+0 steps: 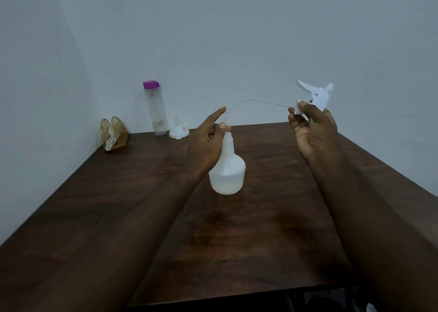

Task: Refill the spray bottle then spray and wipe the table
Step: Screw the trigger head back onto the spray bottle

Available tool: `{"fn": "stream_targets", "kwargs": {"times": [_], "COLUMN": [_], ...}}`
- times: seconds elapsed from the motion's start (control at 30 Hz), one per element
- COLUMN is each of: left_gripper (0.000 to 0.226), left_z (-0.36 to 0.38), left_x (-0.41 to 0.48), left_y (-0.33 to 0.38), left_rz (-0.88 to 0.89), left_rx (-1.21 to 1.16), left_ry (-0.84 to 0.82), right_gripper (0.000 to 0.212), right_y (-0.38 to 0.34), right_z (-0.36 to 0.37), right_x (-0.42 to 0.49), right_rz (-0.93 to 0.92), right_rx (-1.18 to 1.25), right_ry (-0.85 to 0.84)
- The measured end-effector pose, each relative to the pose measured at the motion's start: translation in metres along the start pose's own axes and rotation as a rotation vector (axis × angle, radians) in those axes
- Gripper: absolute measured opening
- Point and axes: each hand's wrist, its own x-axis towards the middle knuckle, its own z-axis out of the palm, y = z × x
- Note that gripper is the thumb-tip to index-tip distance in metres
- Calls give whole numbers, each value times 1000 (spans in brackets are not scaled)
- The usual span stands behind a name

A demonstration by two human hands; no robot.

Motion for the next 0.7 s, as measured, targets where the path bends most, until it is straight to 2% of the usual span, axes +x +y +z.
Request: {"fn": "stream_targets", "kwargs": {"times": [0.13, 0.27, 0.4, 0.57, 0.7], "left_gripper": [27, 37, 20, 39, 37], "left_z": [5, 8, 8, 6, 7], "left_x": [-7, -11, -13, -15, -19], "left_y": [-2, -5, -12, -18, -22], "left_rz": [71, 74, 89, 47, 28], "left_rx": [78, 97, 104, 65, 35], "left_ry": [23, 37, 41, -2, -5], "right_gripper": [22, 24, 30, 34, 46], "right_y": [-2, 2, 10, 20, 24], "right_z": [6, 10, 14, 27, 40], "right_x": [-2, -4, -8, -17, -24], "right_rz": [-22, -20, -6, -4, -4], "right_rx": [-33, -86, -136, -192, -267], "right_ry": [-55, -126, -196, -259, -339]}}
